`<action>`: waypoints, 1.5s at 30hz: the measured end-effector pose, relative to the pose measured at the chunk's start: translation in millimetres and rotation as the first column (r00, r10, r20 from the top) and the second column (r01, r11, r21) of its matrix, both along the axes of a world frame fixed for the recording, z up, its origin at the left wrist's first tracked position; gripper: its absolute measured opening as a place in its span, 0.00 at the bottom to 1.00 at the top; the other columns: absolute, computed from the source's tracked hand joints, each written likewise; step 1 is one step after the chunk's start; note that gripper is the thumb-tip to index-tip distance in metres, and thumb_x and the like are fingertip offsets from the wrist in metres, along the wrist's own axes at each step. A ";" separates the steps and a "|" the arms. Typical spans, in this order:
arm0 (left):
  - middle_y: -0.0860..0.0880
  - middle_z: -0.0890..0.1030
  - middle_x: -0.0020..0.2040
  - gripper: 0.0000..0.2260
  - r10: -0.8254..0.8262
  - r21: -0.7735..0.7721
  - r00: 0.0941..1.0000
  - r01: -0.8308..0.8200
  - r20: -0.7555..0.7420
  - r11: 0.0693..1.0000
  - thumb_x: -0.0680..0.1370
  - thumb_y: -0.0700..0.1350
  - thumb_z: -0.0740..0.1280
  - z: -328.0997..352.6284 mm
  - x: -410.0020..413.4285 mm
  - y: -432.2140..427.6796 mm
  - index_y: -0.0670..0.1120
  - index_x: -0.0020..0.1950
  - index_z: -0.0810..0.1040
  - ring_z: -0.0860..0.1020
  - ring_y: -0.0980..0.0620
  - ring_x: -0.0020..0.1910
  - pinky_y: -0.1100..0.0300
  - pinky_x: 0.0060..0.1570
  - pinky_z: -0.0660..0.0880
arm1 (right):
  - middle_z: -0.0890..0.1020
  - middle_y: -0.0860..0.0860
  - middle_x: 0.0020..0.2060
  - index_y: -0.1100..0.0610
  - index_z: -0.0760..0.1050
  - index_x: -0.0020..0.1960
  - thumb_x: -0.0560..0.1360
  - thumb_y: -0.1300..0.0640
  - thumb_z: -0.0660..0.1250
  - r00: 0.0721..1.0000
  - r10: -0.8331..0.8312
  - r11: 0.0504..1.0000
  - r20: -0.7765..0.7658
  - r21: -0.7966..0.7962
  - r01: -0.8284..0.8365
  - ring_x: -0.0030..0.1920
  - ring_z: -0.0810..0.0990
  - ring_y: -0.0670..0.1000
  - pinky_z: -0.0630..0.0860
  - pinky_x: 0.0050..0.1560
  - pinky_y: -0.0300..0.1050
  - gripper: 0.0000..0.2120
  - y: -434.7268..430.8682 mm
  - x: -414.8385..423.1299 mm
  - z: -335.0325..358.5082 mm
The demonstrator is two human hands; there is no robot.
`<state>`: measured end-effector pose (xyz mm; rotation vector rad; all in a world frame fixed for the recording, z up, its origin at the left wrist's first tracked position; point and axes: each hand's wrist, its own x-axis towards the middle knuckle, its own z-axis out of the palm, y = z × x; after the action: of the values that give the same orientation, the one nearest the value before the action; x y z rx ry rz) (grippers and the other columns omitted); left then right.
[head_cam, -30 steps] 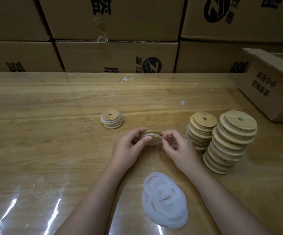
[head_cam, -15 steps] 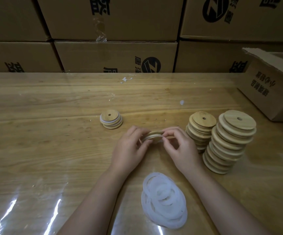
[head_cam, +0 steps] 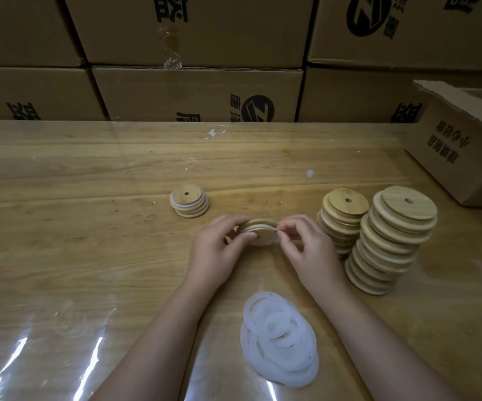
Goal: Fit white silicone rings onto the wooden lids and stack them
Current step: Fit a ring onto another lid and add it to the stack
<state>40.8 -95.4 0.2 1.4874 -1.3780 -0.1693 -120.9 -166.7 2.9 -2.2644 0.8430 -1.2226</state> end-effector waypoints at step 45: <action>0.52 0.77 0.36 0.10 0.007 0.099 0.941 0.028 -0.339 0.995 0.73 0.39 0.71 -0.4 4.7 -2.5 0.55 0.47 0.79 0.70 0.54 0.34 0.57 0.40 0.70 | 0.80 0.51 0.40 0.56 0.76 0.47 0.73 0.65 0.68 0.990 0.036 0.938 0.139 0.338 -0.081 0.40 0.79 0.51 0.76 0.41 0.41 0.06 2.6 2.3 -1.1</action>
<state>45.5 -97.9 -0.2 1.4552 -1.1106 -0.4879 -118.5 -164.0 1.8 -1.8960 0.8576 -1.0880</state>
